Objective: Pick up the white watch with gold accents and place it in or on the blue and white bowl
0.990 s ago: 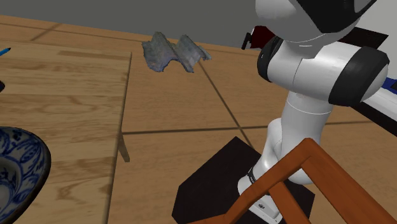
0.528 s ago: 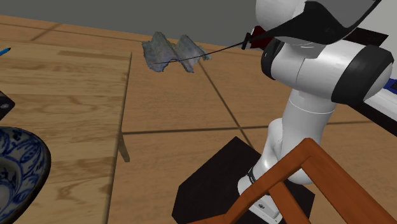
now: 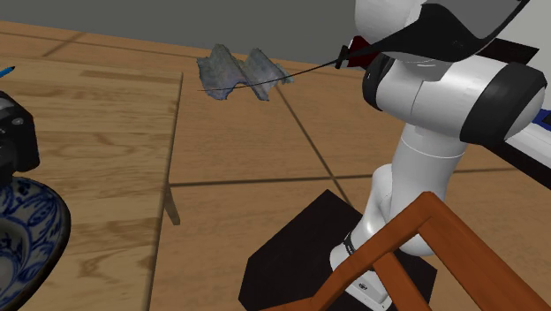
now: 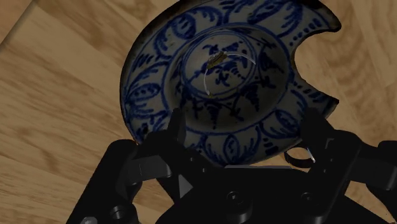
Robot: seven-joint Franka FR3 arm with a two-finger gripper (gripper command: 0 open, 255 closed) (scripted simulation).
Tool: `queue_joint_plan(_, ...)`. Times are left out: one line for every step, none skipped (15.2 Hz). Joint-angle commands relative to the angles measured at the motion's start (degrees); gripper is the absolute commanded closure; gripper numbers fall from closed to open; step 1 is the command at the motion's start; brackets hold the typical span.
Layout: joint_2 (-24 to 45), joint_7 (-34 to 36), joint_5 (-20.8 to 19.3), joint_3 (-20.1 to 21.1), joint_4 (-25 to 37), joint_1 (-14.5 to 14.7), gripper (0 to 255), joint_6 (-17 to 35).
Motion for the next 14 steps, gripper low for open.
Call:
queue_joint_plan(0.0,0.0,0.0,0.0,0.0,0.0,0,0.0)
queue_joint_plan(0.0,0.0,0.0,0.0,0.0,0.0,0,0.0)
queue_joint_plan(-0.06,-0.13,-0.02,0.12,1.83,0.32,0,-1.87)
queue_joint_plan(0.02,-0.22,-0.16,0.23,3.87,0.75,0,-3.85)
queue_joint_plan(0.25,-0.29,-0.43,0.34,6.12,1.29,0,-5.92)
queue_joint_plan(0.54,-0.32,-0.74,0.42,8.07,1.81,0,-7.62)
queue_joint_plan(0.54,-0.33,-0.74,0.41,8.07,1.81,0,-7.62)
queue_joint_plan(0.53,-0.33,-0.73,0.41,8.05,1.81,0,-7.61)
queue_joint_plan(0.54,-0.33,-0.74,0.41,8.07,1.81,0,-7.62)
queue_joint_plan(0.54,-0.33,-0.74,0.41,8.07,1.82,0,-7.62)
queue_joint_plan(0.54,-0.33,-0.74,0.41,8.07,1.82,0,-7.62)
queue_joint_plan(0.54,-0.33,-0.74,0.41,8.07,1.82,0,-7.62)
queue_joint_plan(0.54,-0.33,-0.74,0.41,8.07,1.82,0,-7.62)
queue_joint_plan(0.54,-0.33,-0.74,0.41,8.07,1.82,0,-7.62)
